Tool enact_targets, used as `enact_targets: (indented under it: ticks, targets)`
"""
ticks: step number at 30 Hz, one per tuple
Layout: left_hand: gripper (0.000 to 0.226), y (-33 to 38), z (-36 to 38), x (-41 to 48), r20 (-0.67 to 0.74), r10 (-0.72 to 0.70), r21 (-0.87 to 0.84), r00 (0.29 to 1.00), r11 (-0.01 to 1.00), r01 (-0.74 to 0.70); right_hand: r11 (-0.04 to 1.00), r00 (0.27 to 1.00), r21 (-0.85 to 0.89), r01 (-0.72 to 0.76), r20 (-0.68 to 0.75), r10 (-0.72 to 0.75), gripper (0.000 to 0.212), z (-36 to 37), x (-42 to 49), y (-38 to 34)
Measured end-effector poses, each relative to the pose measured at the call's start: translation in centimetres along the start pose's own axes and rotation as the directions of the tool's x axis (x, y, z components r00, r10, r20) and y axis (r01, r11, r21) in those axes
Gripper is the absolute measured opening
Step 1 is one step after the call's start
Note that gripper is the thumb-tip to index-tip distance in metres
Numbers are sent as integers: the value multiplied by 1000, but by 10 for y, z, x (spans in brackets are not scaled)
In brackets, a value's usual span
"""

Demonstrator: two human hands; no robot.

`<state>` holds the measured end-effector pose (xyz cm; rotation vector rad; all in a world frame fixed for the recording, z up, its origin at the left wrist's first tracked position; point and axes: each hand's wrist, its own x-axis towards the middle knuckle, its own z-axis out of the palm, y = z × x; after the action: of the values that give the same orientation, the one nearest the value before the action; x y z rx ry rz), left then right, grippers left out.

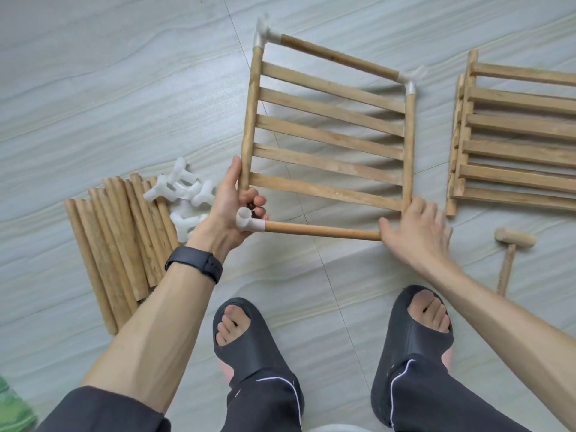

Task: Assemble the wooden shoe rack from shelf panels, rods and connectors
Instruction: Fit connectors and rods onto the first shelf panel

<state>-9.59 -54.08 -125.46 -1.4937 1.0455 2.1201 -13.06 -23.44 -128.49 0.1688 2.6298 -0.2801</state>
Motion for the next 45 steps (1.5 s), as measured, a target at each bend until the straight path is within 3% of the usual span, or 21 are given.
enact_targets:
  ticks: [3,5,7,9,10,13,16,19,21,25,31,33,34,37,38,39,42,43,45]
  targets:
    - [66,4,2,-10,-5,64,-34,998,997,-64,911,909,114,397,-186,-373,69,-8,-34,-40]
    - [67,-1,11,-20,52,111,16,992,994,-112,790,813,194,581,-94,-575,69,-15,-53,-79]
    - [69,-9,18,-29,159,128,154,979,976,-153,720,720,212,660,94,-688,66,-22,-64,-113]
    - [74,-12,19,-38,303,83,378,949,904,-199,764,728,250,595,236,-644,63,-27,-66,-131]
    - [75,-10,18,-42,369,51,457,928,860,-229,787,753,259,561,235,-614,61,-29,-66,-132]
    - [67,2,14,-49,487,-12,565,873,766,-305,797,812,221,562,36,-583,51,-31,-69,-121]
    - [67,12,27,-52,479,9,630,878,692,-351,738,793,296,606,-152,-590,39,-34,-75,-113]
    - [53,16,47,-53,436,110,633,893,668,-391,751,831,357,555,-209,-515,43,-45,-73,-113]
    - [44,19,57,-56,419,176,667,891,606,-433,808,881,353,472,-202,-427,46,-53,-67,-112]
    - [49,29,66,-69,412,203,743,888,490,-456,866,925,327,378,-84,-372,49,-68,-69,-115]
    - [52,47,72,-115,507,185,728,842,431,-533,731,924,583,354,-98,-370,35,-126,-98,-124]
    - [55,60,74,-136,548,264,680,794,412,-607,674,905,635,377,-98,-414,36,-159,-107,-123]
    - [56,65,76,-146,530,371,646,762,405,-647,633,894,674,381,-92,-439,35,-176,-111,-120]
    - [49,79,92,-168,344,751,597,564,289,-749,482,853,798,361,-74,-517,38,-227,-119,-104]
    - [49,80,101,-175,317,778,577,543,296,-761,440,839,825,354,-72,-540,39,-240,-122,-96]
    - [57,80,110,-181,309,763,546,567,345,-763,404,824,845,351,-74,-561,39,-252,-125,-88]
    - [74,77,140,-196,197,625,345,756,678,-650,336,798,880,337,-78,-598,39,-274,-134,-67]
    - [68,76,146,-203,191,567,302,801,742,-598,318,796,886,337,-88,-599,39,-279,-138,-61]
    - [37,76,153,-220,215,546,287,810,758,-587,298,787,880,371,-127,-604,37,-286,-147,-52]
